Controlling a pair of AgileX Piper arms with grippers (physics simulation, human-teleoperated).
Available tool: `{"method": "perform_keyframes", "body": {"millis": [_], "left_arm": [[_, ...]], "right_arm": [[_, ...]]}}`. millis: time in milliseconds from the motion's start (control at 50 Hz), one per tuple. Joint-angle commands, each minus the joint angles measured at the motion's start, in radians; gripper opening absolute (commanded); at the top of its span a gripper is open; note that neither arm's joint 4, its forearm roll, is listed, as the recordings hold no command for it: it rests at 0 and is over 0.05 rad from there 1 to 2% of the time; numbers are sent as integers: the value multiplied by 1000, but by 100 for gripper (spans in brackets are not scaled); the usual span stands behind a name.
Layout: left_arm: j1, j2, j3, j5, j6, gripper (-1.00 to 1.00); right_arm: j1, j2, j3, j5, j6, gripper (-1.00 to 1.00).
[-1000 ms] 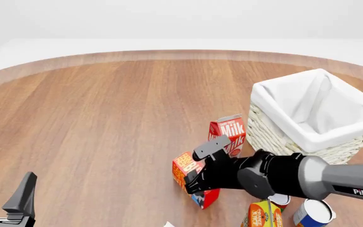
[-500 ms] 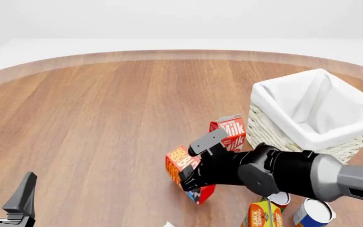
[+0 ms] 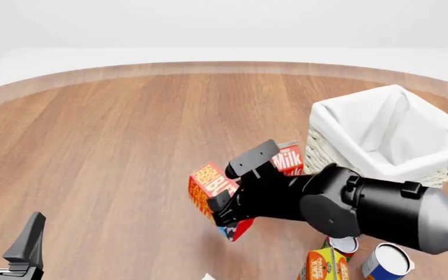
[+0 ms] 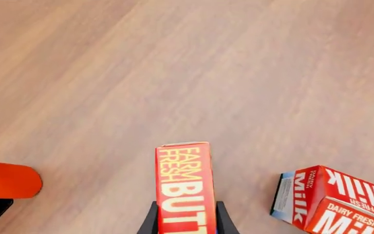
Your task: Pick up the cream cheese box and the butter, and put them in the basket.
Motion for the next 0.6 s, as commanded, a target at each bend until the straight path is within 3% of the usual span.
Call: {"method": "perform_keyframes", "body": {"millis": [20,300,560,600], "left_arm": [[0,0,0,0,0,100],[0,0,0,0,0,100],[0,0,0,0,0,100],[0,0,0,0,0,100]], "right_arm": [[-4,-85,-54,44,4,-100],[-23,-172,-80,108,-40,-100],[-138,-307,-149,226,-183,-100],[-139,-324,-153,237,-175,-100]]}}
